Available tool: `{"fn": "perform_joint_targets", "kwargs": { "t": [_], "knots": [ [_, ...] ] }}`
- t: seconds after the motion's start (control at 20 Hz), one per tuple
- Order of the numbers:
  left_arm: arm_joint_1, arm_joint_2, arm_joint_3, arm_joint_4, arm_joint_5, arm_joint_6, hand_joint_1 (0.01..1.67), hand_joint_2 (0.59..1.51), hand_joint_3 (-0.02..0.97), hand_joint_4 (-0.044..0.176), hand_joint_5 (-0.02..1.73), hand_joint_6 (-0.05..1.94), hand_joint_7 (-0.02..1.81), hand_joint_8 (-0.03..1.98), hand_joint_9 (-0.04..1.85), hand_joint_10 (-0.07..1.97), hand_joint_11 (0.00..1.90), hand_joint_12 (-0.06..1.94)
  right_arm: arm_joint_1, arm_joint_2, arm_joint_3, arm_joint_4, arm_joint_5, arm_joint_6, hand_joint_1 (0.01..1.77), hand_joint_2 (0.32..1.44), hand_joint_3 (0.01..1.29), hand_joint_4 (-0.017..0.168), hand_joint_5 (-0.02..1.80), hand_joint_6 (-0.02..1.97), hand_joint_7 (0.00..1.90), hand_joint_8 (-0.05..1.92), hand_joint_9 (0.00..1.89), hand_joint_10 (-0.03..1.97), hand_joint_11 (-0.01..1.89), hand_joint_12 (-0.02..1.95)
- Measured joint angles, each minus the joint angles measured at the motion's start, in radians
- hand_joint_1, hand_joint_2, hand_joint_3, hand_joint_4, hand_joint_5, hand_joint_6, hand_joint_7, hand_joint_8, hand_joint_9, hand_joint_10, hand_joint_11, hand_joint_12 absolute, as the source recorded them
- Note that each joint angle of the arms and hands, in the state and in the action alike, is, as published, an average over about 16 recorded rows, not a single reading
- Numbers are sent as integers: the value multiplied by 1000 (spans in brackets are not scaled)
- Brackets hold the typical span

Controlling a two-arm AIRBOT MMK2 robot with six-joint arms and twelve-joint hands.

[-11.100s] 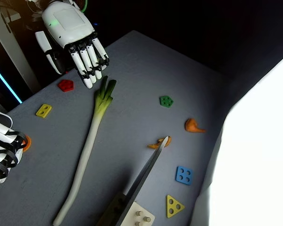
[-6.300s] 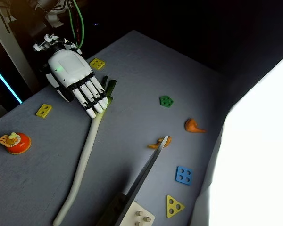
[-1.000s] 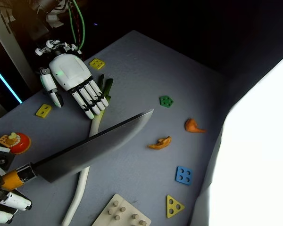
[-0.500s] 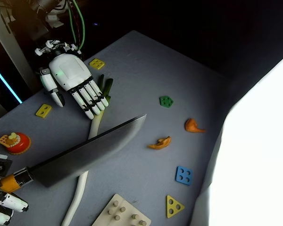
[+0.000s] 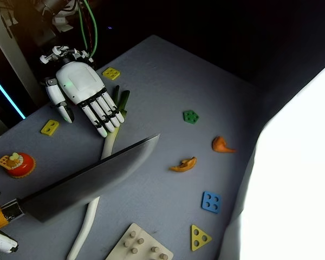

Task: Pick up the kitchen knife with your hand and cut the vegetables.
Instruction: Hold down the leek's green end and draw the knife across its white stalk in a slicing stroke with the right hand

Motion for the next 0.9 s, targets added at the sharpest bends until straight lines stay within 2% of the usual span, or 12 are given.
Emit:
{"fn": "perform_joint_targets", "kwargs": {
  "t": [0.25,0.5,0.7,0.9],
  "knots": [
    [0,2,-1,0,1,0,14,1504,30,4,22,7,-11,-15,-4,-10,16,-14,-3,6,-1,8,1,1,1551,626,958,167,1364,1897,1510,1759,1554,1793,1578,1808],
    [1,4,-3,-1,2,0,14,1504,30,4,22,7,-11,-15,-2,-11,16,-3,14,-10,13,20,-1,-5,1557,624,961,167,1370,1892,1512,1758,1554,1793,1580,1808],
    [1,5,-4,-1,3,0,14,1504,29,4,22,7,-11,-15,-1,-10,16,3,54,-22,31,34,-25,-18,1559,625,961,166,1371,1889,1512,1758,1555,1793,1582,1808],
    [2,6,-5,0,3,0,14,1504,24,4,22,7,-12,-15,-1,-11,16,7,121,-12,45,46,-69,-27,1560,627,961,166,1370,1886,1513,1758,1555,1793,1585,1808]
  ]
}}
